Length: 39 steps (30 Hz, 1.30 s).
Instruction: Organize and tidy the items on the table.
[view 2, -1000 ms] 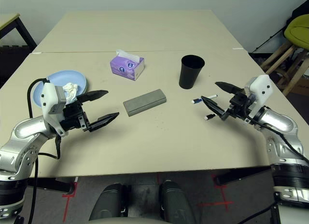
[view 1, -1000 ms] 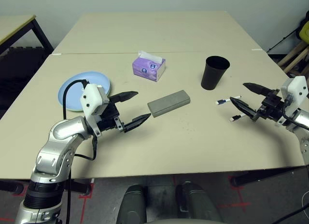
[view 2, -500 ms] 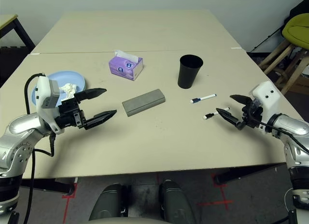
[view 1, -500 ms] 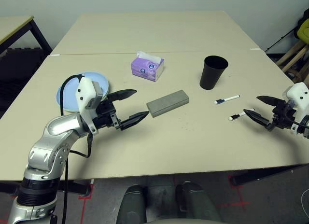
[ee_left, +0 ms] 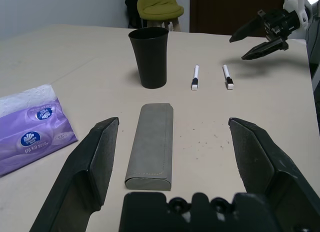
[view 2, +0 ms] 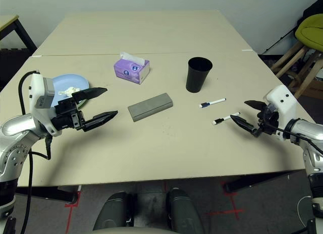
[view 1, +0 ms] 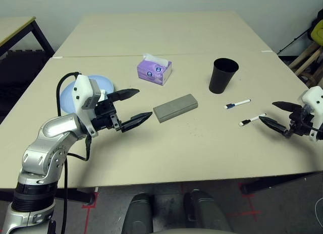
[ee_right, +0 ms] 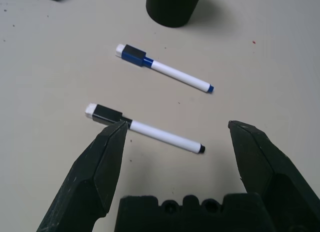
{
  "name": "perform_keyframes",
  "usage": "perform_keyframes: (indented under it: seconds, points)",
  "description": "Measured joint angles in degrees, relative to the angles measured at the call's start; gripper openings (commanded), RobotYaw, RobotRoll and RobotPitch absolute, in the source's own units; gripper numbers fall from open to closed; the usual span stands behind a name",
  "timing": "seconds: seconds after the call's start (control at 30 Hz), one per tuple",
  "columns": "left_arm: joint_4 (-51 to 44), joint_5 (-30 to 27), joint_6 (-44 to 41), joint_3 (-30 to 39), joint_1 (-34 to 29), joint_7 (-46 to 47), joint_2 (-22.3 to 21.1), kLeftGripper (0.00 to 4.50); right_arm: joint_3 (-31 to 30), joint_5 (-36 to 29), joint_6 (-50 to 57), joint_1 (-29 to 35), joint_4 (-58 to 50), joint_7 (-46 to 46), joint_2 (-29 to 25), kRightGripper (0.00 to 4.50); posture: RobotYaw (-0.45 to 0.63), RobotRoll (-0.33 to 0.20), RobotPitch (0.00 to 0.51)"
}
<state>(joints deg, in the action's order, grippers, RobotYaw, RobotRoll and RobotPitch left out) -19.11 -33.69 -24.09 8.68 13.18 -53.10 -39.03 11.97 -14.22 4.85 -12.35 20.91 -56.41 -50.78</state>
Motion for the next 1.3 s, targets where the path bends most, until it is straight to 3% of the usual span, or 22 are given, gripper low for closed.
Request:
perform_keyframes:
  seconds: [0.27, 0.6, 0.8, 0.97, 1.3]
  points:
    - [0.0, -0.1, 0.0, 0.3, 0.3, 0.3, 0.0, 4.47, -1.8, 2.0, 7.4, -0.9, -1.1, -2.2, -4.8, 4.50, 0.04, 0.000, 0.069]
    - [0.3, -0.2, 0.0, 0.3, 1.1, 1.1, 0.3, 4.47, -5.7, 3.9, 13.7, -5.6, -6.6, -4.6, -6.0, 4.50, 0.04, 0.000, 0.071]
    - [0.5, -0.2, 0.0, 0.3, 1.3, 1.4, 0.7, 4.47, -14.3, 8.5, 14.6, -15.4, -7.9, -9.5, -7.4, 4.50, 0.04, 0.000, 0.075]
    - [0.7, -0.3, 0.0, 0.2, 1.7, 1.4, 1.0, 4.47, -21.9, 13.9, 10.1, -29.3, -4.1, -16.5, -7.1, 4.50, 0.05, 0.000, 0.082]
    - [1.0, -0.3, 0.0, -0.6, 1.4, 0.6, 1.4, 4.47, -34.6, 24.7, -6.1, -44.7, 13.1, -27.7, 0.4, 4.50, 0.07, 0.000, 0.087]
